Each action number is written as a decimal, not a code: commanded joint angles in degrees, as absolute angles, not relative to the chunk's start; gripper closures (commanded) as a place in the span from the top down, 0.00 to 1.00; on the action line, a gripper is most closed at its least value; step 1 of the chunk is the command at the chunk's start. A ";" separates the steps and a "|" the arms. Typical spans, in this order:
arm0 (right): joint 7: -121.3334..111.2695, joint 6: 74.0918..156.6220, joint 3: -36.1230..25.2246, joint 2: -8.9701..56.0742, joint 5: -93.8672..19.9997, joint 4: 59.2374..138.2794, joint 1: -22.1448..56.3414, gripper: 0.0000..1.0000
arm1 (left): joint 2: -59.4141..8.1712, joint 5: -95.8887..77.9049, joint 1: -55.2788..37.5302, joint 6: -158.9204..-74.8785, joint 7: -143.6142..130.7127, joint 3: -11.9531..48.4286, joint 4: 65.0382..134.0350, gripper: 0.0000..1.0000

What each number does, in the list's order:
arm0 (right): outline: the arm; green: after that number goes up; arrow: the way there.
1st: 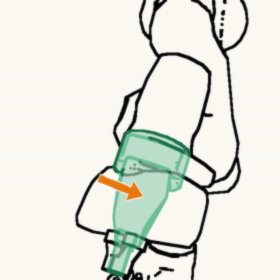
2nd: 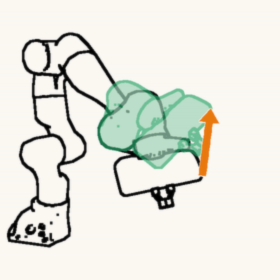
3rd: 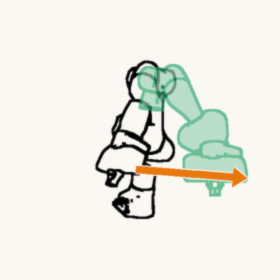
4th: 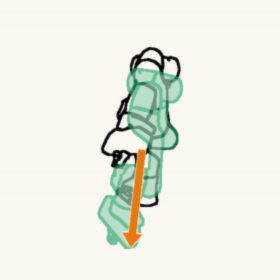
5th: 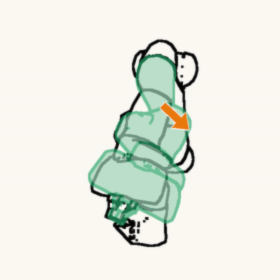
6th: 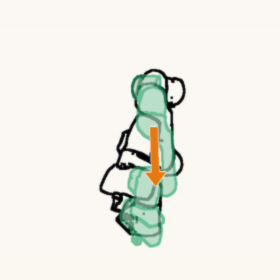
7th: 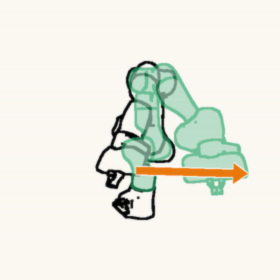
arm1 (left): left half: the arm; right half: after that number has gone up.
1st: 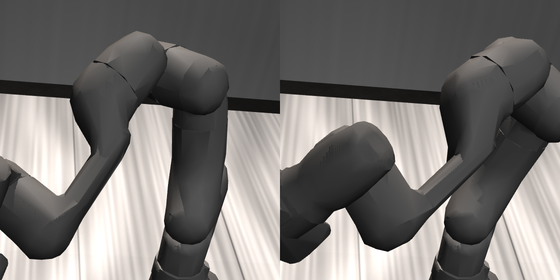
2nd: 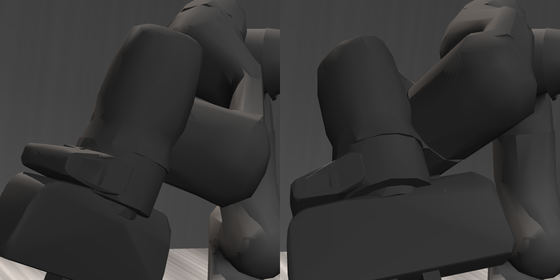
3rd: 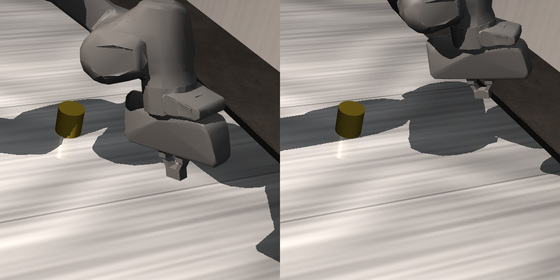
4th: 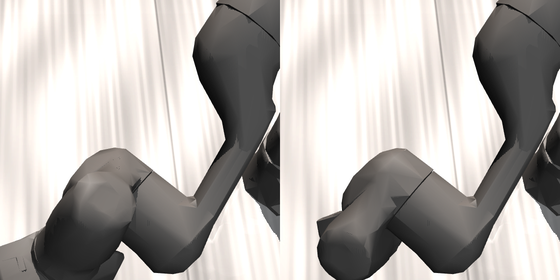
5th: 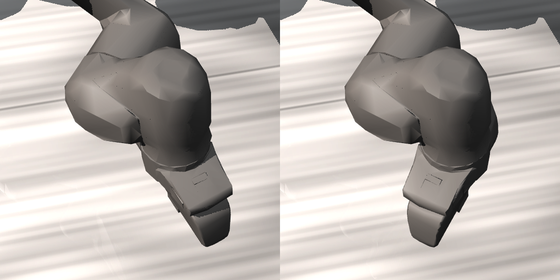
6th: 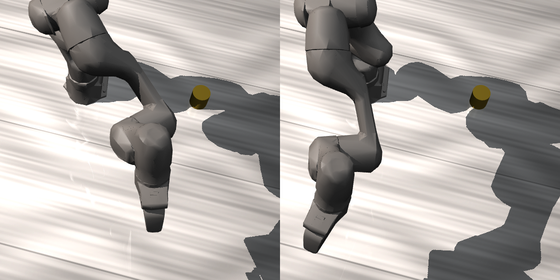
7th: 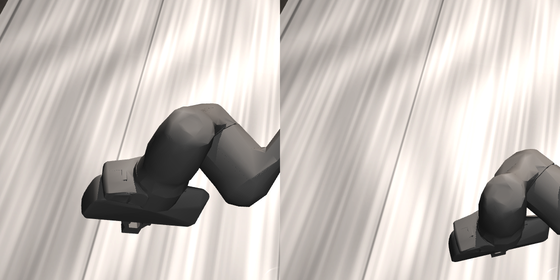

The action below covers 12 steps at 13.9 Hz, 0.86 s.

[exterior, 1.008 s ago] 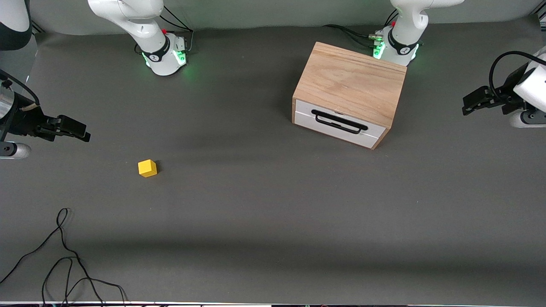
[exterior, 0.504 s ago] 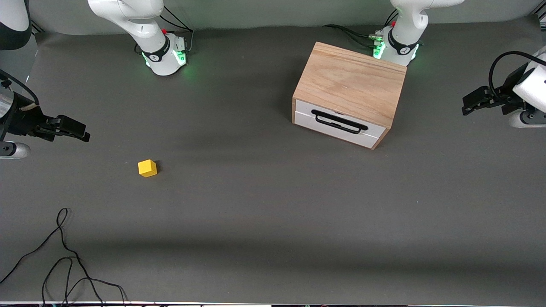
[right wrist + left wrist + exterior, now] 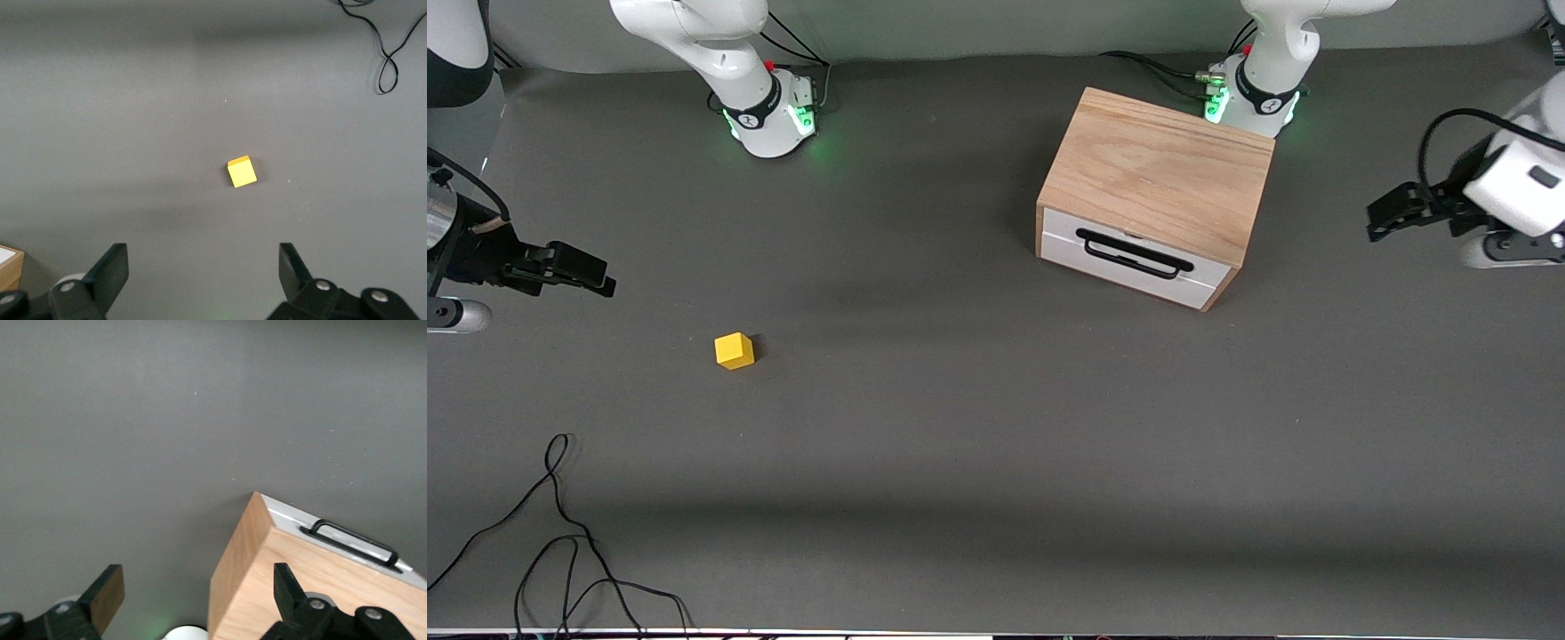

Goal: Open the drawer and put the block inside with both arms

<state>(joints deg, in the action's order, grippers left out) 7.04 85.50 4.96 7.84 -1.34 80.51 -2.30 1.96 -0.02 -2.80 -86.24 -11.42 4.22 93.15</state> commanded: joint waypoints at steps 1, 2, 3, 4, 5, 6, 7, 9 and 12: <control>5.89 84.55 4.83 8.52 -1.32 79.10 -2.20 1.00 | 1.58 -0.08 -7.89 -85.25 -20.53 3.96 92.55 1.00; 5.89 84.55 4.83 8.53 -1.32 79.10 -2.20 1.00 | 1.58 -0.35 -9.74 -85.25 -24.83 3.96 92.55 1.00; 5.89 84.55 4.75 8.44 -1.23 79.10 -2.20 1.00 | 1.50 -0.61 -11.84 -85.25 -28.61 4.04 92.64 1.00; 5.98 84.55 4.75 8.44 -0.88 79.10 -2.11 1.00 | 0.97 -0.70 -13.95 -85.34 -33.18 4.13 92.55 1.00; 5.89 84.55 4.92 8.44 0.08 79.45 -1.94 1.00 | 0.71 -0.70 -16.24 -85.17 -38.18 4.22 92.64 1.00; 5.89 84.55 4.92 8.52 0.35 79.63 -1.32 1.00 | 0.01 -0.88 -18.52 -85.25 -42.58 4.31 92.55 1.00; 5.80 84.55 4.83 8.44 0.35 79.80 -1.14 1.00 | -0.43 -0.97 -20.11 -85.51 -47.33 4.31 92.37 1.00; 5.71 84.55 4.49 8.35 0.26 80.50 -1.23 1.00 | -1.58 -2.80 -22.75 -86.30 -58.13 4.66 92.03 1.00; 5.63 84.55 4.04 8.35 -0.18 82.95 -1.49 1.00 | -3.51 -5.53 -23.64 -88.58 -74.72 7.02 90.88 1.00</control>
<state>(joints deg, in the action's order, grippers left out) 7.02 85.00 4.68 8.34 -0.77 81.35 -1.67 -1.80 -3.92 -22.86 -87.83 -63.92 6.30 93.02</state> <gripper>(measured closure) 0.000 0.000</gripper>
